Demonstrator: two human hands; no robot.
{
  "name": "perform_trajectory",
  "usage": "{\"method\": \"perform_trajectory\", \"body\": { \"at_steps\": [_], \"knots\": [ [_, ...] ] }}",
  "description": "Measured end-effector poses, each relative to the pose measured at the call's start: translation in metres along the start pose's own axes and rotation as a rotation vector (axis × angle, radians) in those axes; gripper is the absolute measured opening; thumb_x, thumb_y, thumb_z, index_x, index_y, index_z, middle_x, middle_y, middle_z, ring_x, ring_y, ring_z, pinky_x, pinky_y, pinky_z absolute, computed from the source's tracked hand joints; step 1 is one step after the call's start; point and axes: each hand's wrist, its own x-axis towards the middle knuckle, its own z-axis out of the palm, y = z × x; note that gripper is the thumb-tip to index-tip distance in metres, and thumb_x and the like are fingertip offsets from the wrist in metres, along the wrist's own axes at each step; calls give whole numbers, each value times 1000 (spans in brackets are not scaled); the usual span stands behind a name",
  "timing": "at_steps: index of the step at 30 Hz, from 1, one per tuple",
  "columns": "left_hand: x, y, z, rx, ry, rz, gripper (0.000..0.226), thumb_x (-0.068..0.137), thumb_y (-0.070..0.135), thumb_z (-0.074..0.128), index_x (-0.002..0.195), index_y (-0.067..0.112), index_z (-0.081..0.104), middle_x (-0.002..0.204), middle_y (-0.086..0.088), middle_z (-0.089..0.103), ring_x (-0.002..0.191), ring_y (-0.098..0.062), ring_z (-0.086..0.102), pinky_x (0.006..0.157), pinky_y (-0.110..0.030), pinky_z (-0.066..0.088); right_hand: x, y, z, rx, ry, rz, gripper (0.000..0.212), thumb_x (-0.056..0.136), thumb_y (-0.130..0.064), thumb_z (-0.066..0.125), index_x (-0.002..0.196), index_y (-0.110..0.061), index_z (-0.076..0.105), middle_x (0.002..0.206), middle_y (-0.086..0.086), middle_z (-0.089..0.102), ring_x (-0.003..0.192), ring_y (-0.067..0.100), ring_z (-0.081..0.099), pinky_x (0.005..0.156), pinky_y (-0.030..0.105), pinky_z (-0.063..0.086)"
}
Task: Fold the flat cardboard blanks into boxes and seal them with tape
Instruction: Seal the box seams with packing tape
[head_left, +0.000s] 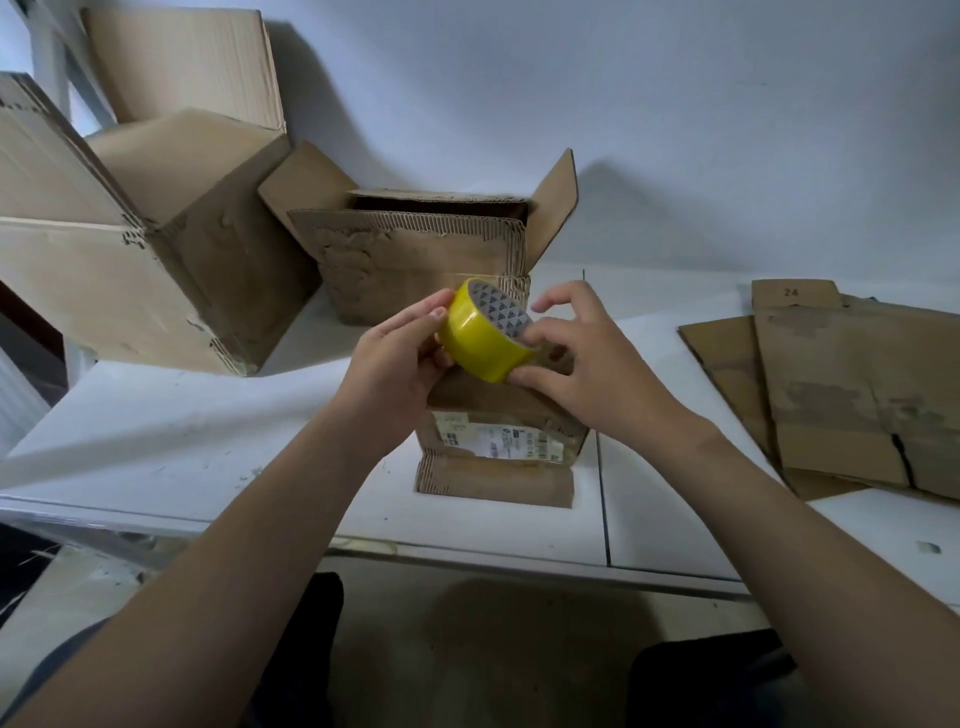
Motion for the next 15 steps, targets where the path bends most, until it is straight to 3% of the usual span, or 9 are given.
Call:
{"method": "perform_trajectory", "body": {
  "at_steps": [3, 6, 10, 12, 15],
  "knots": [
    [-4, -1, 0, 100, -75, 34, 25, 105, 19, 51, 114, 17, 74, 114, -18, 73, 98, -26, 69, 89, -35, 58, 6, -10, -7, 159, -12, -68, 11, 88, -31, 77, 94, -29, 67, 96, -23, 59, 83, 0, 54, 68, 8, 36],
    [-5, -4, 1, 172, -55, 48, 23, 102, 26, 58, 116, 16, 74, 96, -13, 73, 83, -20, 69, 76, -29, 60, 9, -15, -16, 268, 49, -30, 8, 92, -31, 73, 96, -37, 69, 74, -28, 62, 65, -2, 52, 60, 11, 35],
    [-1, -7, -1, 257, 11, 46, 18, 98, 23, 65, 104, 9, 74, 75, -8, 68, 69, -16, 63, 73, -30, 58, 13, -13, -18, 421, 107, 40, 21, 95, -24, 70, 116, -27, 68, 64, -20, 62, 58, -3, 54, 62, 12, 38],
    [1, -8, 1, 292, 38, 33, 20, 98, 25, 66, 100, 7, 74, 76, -11, 71, 71, -20, 66, 76, -34, 60, 16, -12, -16, 455, 117, 66, 20, 97, -25, 68, 116, -27, 64, 60, -17, 59, 56, 0, 51, 62, 16, 40],
    [5, -10, 3, 361, 79, 44, 20, 97, 27, 67, 95, 9, 74, 79, -10, 75, 72, -21, 69, 79, -37, 60, 17, -5, -13, 378, 168, 61, 13, 99, -31, 64, 111, -33, 66, 76, -16, 60, 65, -3, 52, 61, 13, 40]
  ]
}}
